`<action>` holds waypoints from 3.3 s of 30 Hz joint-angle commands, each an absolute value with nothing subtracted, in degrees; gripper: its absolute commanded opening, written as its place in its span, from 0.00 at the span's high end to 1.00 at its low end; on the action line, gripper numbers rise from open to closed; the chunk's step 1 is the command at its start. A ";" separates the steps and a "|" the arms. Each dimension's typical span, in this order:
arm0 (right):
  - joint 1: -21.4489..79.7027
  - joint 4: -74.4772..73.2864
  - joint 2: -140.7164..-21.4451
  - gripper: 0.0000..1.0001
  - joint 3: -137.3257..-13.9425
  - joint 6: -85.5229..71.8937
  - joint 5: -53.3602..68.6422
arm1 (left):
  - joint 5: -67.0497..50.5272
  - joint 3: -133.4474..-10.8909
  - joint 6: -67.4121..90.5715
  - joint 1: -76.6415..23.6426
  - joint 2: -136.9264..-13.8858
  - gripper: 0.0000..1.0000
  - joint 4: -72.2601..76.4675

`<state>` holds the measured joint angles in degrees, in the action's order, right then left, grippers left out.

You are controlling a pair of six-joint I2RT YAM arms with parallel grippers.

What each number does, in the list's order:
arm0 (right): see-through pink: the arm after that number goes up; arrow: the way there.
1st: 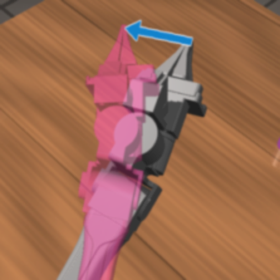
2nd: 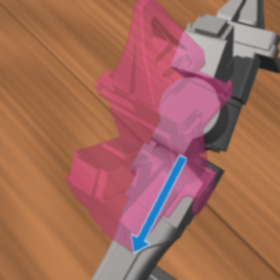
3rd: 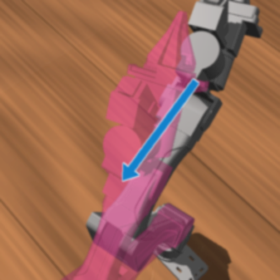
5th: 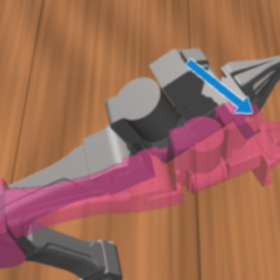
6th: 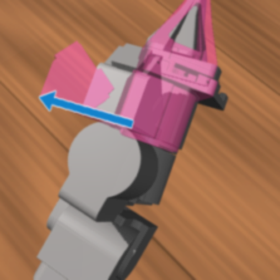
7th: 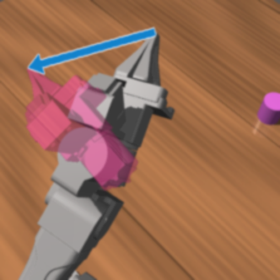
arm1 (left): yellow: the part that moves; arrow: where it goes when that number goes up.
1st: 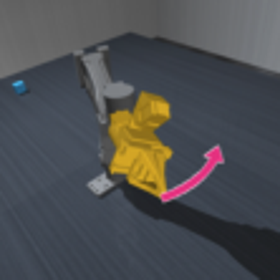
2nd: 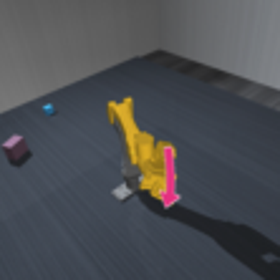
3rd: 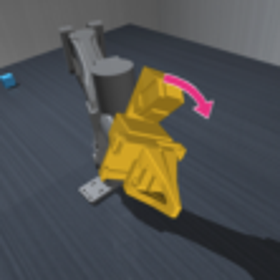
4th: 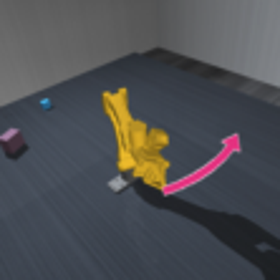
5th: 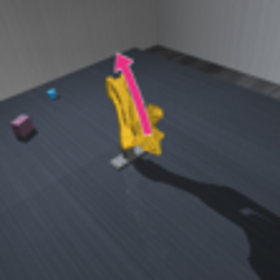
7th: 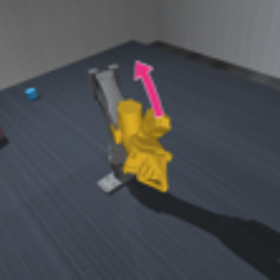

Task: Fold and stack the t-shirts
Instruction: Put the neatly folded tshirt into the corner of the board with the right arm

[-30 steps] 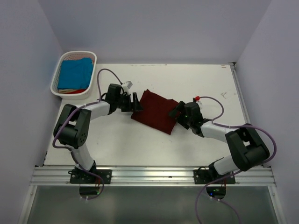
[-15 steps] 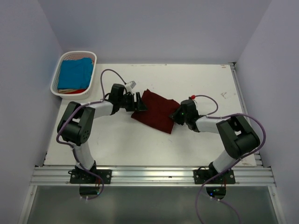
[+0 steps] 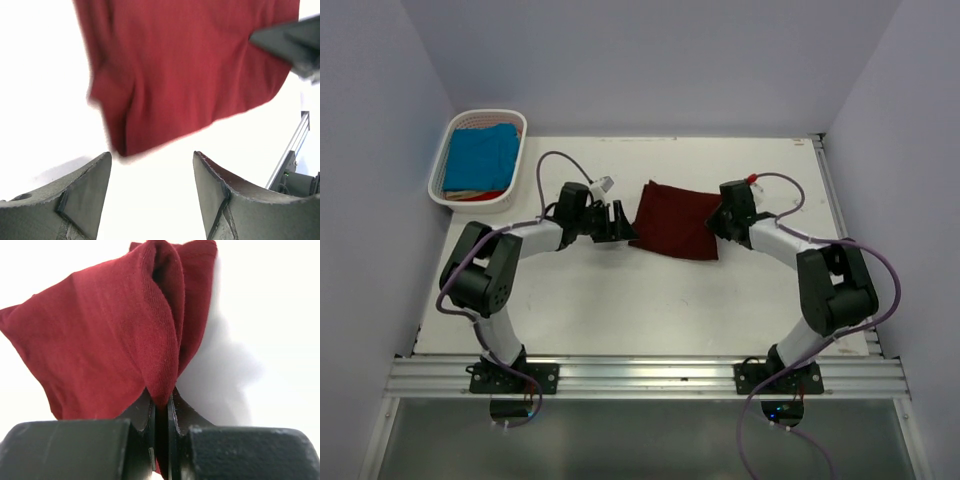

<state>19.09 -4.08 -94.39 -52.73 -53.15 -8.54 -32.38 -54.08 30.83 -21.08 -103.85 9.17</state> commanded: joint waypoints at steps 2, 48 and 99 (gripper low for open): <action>14.77 -10.19 -97.81 1.00 -61.41 -51.07 -15.64 | -30.76 -53.61 29.53 -21.36 -96.95 0.30 7.39; -11.42 -14.42 -124.54 1.00 -84.20 -78.05 -25.49 | -27.51 -52.55 24.96 -21.36 -80.51 0.32 -13.27; -17.58 28.30 -126.22 0.28 -77.63 -59.86 8.35 | -31.55 -53.44 29.00 -21.80 -84.46 0.33 -7.73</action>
<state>-18.35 28.75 -131.57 -81.38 -64.18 6.87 -30.06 -53.76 28.14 -21.52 -86.96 -10.74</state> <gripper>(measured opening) 0.700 0.672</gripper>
